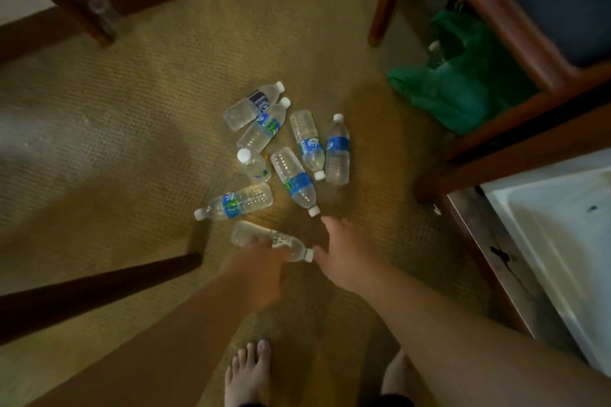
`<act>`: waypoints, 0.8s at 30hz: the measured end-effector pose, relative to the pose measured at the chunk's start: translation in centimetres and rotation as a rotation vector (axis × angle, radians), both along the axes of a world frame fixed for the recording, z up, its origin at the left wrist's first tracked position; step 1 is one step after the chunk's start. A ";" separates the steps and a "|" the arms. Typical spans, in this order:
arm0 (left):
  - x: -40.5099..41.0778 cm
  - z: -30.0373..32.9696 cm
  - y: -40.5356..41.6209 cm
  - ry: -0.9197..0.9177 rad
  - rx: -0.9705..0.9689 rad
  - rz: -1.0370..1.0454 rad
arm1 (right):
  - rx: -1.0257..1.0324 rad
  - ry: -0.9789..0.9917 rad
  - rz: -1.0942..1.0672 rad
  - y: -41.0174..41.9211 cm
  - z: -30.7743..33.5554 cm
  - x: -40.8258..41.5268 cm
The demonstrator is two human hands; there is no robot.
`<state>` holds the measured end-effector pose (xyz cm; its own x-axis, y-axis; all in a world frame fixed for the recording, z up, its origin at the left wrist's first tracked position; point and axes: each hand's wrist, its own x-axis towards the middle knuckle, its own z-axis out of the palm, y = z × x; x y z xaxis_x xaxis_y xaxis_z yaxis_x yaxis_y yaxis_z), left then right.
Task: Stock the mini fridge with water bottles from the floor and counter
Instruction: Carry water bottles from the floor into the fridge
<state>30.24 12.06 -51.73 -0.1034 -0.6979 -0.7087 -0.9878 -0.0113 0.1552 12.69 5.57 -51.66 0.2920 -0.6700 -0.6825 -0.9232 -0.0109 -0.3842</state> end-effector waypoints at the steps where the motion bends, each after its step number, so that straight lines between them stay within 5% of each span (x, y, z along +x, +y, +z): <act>1: -0.7 -0.9 0.2 -0.001 -0.011 -0.049 | 0.019 0.004 -0.057 -0.4 -1.1 0.5; 5: -2.1 -3.6 -0.5 -0.039 -0.083 -0.141 | 0.157 -0.039 -0.285 -1.6 -5.1 2.6; 24: -3.0 -20.7 -2.6 -0.043 -0.090 -0.586 | -0.139 0.095 -0.203 -5.6 -21.1 5.2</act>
